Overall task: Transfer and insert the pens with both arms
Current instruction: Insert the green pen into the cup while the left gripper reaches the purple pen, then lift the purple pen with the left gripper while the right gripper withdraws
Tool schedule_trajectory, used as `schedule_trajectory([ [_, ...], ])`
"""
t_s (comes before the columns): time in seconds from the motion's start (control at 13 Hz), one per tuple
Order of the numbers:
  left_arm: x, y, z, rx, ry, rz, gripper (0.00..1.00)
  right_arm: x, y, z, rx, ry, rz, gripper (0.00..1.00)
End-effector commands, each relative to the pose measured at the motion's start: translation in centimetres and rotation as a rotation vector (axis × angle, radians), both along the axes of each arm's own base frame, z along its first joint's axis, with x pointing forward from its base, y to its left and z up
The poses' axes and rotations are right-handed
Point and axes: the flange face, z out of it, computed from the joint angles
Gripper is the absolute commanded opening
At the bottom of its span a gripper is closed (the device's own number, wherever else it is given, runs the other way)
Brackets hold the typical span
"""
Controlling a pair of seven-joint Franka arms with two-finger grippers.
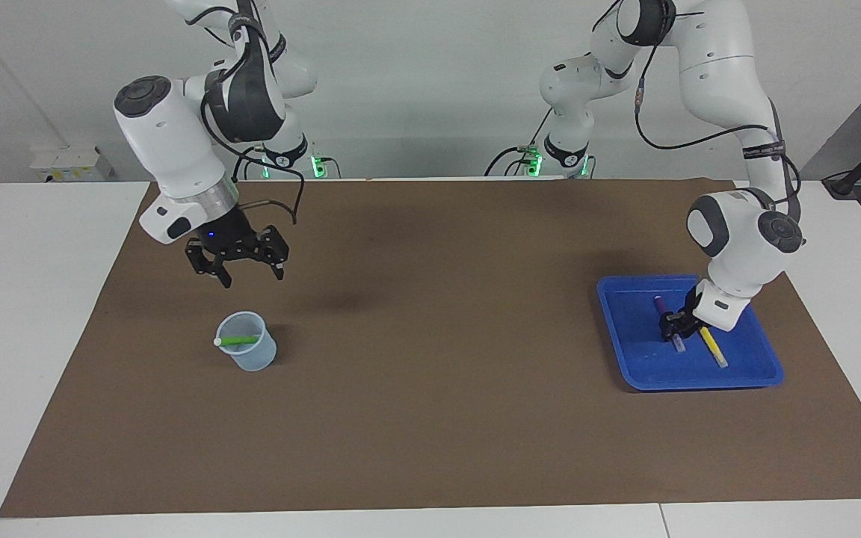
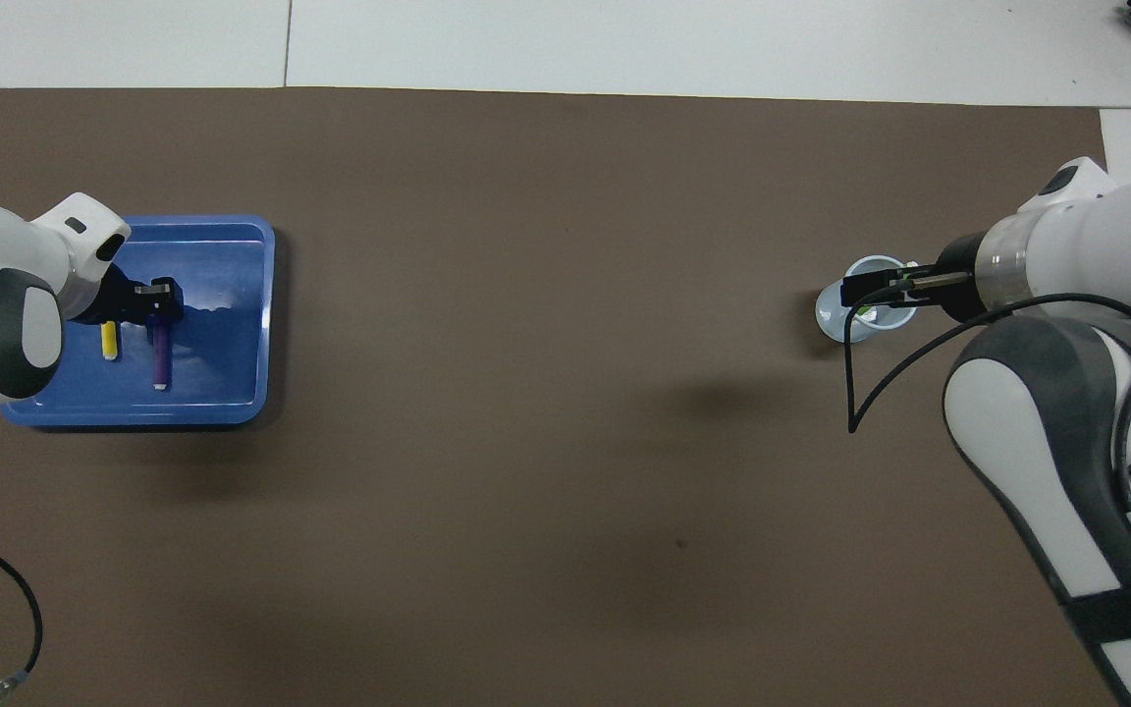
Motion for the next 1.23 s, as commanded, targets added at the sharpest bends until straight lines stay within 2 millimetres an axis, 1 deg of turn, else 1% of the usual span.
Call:
schedule_trajectory([
  [0.0, -0.5, 0.4, -0.4, 0.014, -0.008, -0.015, 0.16, -0.5, 2.6, 0.4, 0.009, 0.019, -0.048, 1.0],
  [0.08, -0.5, 0.3, -0.4, 0.013, -0.005, -0.017, 0.0, -0.6, 3.5, 0.5, 0.013, 0.022, -0.064, 1.0],
  [0.38, -0.5, 0.3, -0.2, 0.013, 0.009, -0.017, 0.0, -1.2, 7.9, 1.6, 0.017, 0.019, -0.118, 1.0],
  [0.46, -0.3, 0.3, 0.4, 0.013, 0.02, -0.016, 0.0, -1.3, 8.5, 1.7, 0.023, 0.021, -0.143, 1.0],
  [0.61, 0.7, 0.5, 2.7, 0.0, 0.063, -0.007, 0.0, -1.6, 10.7, 2.5, 0.039, 0.014, -0.164, 1.0],
  [0.69, 0.9, 0.5, 3.7, -0.008, 0.071, -0.001, 0.0, -1.5, 11.1, 2.9, 0.047, 0.01, -0.184, 1.0],
  [0.84, 0.9, 0.4, 4.7, -0.013, 0.065, 0.004, 0.0, -1.4, 12.1, 3.2, 0.081, 0.008, -0.242, 1.0],
  [0.92, 1.0, 0.1, 5.6, -0.034, 0.047, 0.016, 0.0, -1.5, 12.6, 3.3, 0.101, 0.013, -0.279, 1.0],
  [1.0, 1.3, -0.7, 6.3, -0.06, 0.04, 0.025, 0.0, -1.5, 12.8, 3.3, 0.138, 0.024, -0.317, 1.0],
  [1.15, 0.9, -2.3, 7.6, -0.11, 0.055, 0.054, 0.0, -1.3, 13.0, 3.3, 0.179, 0.036, -0.343, 1.0],
])
